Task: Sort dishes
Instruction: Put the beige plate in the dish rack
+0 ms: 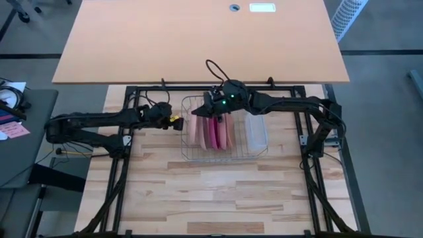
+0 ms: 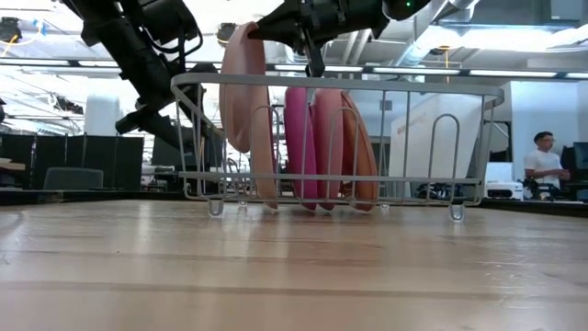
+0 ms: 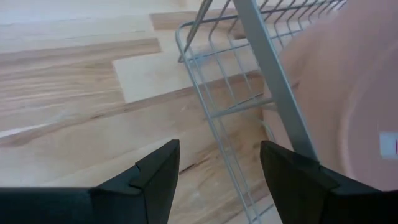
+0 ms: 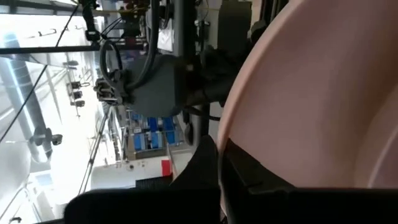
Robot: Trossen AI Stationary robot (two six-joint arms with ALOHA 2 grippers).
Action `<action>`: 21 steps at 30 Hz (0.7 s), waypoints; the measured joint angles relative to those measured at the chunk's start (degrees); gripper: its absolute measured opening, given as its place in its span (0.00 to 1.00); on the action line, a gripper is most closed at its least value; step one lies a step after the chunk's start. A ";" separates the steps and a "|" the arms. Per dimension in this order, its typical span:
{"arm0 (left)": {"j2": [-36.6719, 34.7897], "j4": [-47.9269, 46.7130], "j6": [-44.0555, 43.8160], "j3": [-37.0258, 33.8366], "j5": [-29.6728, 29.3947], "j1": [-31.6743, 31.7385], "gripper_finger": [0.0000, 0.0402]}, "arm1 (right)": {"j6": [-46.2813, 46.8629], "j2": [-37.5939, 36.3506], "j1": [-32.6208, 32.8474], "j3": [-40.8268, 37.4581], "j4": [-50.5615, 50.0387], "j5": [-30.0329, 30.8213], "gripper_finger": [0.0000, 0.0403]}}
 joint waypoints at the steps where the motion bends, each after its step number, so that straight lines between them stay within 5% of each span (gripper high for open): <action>1: 0.29 0.66 0.13 0.00 0.23 0.00 0.55 | -0.23 0.00 0.09 0.00 0.11 -0.02 0.00; 11: 1.48 1.01 -1.89 0.09 0.83 0.00 0.55 | 0.21 4.35 1.17 1.02 5.37 -1.17 0.00; 21: 1.50 0.83 -2.03 0.09 0.84 -0.04 0.55 | -4.28 6.45 0.51 5.30 -1.90 -4.69 0.00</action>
